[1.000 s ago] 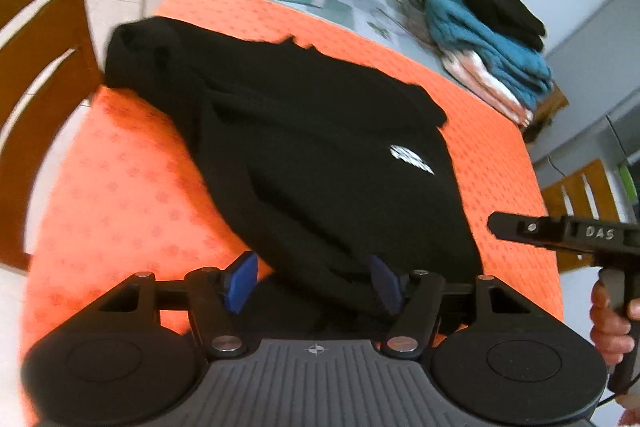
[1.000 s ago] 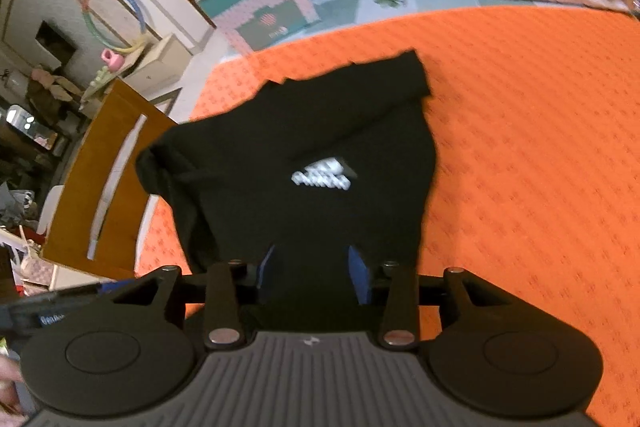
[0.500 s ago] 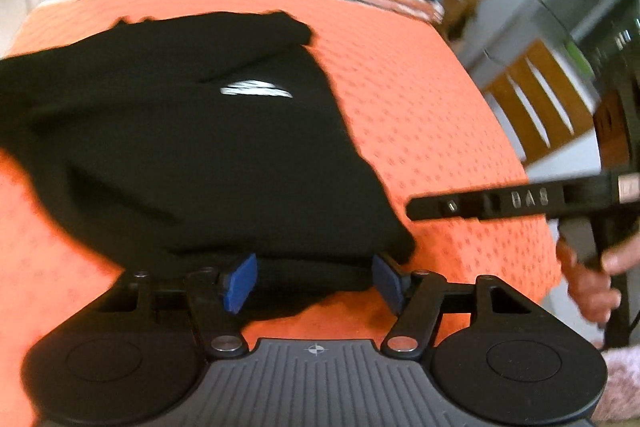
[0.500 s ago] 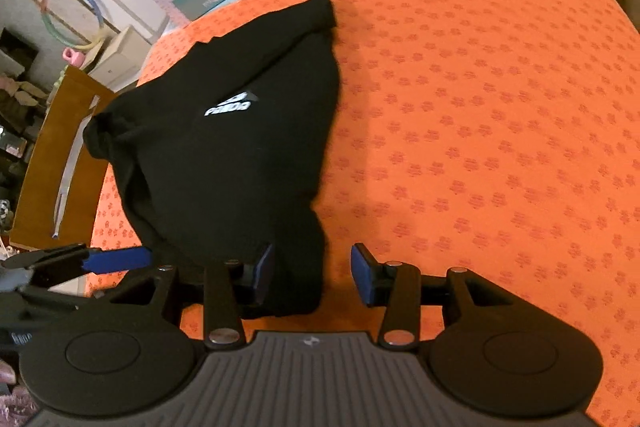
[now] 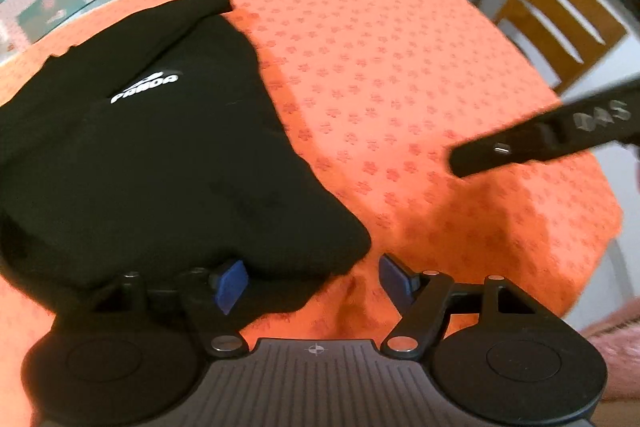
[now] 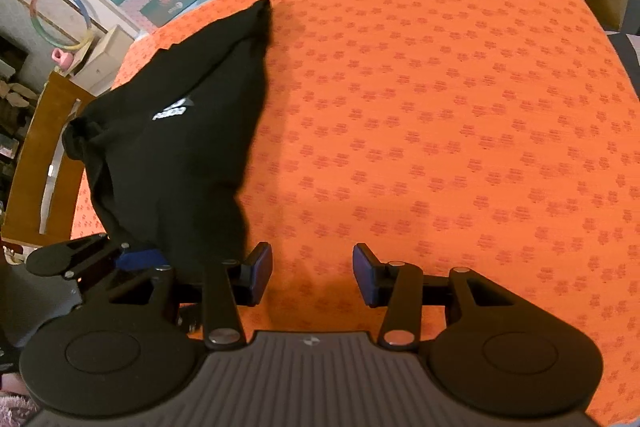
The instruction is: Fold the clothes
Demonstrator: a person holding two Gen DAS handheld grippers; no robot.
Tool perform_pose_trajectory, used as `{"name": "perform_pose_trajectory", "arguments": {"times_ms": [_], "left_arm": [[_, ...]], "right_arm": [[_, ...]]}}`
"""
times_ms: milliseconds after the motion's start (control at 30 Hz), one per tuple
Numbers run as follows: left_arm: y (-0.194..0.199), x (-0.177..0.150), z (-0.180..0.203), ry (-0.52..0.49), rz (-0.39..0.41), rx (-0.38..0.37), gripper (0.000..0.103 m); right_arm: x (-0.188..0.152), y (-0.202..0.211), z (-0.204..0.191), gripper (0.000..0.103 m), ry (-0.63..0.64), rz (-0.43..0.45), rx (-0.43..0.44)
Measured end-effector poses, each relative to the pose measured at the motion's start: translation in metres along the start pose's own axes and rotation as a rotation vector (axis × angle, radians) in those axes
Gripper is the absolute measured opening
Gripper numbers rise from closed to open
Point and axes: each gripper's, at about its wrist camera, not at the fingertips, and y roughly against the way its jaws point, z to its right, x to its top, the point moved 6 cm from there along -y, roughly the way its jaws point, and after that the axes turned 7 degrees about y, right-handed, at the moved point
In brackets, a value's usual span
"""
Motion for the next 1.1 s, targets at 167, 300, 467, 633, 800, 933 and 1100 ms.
{"name": "perform_pose_trajectory", "arguments": {"times_ms": [167,300,467,633,800,933,1100], "left_arm": [[-0.007,0.003,0.003,0.045,0.047,0.081,0.027],[0.019,0.017,-0.018,0.158,0.136,0.068,0.022],[0.072,0.050,-0.064,0.260,0.270,0.038,0.020],[0.109,0.082,-0.126,0.293,0.332,0.039,0.020],[0.123,0.095,-0.189,0.336,0.356,0.060,0.020],[0.124,0.093,-0.233,0.397,0.337,0.050,0.020],[0.122,0.088,-0.262,0.455,0.317,0.026,0.020]], "right_arm": [[-0.005,0.009,0.018,0.051,0.018,-0.013,-0.004],[-0.007,0.011,0.014,0.051,0.035,-0.016,0.012],[-0.008,0.004,-0.014,0.051,0.053,-0.008,0.050],[-0.007,-0.019,-0.071,0.051,0.049,0.007,0.117],[-0.002,-0.048,-0.134,0.051,0.124,0.003,0.168],[0.007,-0.071,-0.179,0.058,0.202,-0.007,0.213],[0.014,-0.102,-0.233,0.069,0.325,-0.047,0.278]]}}
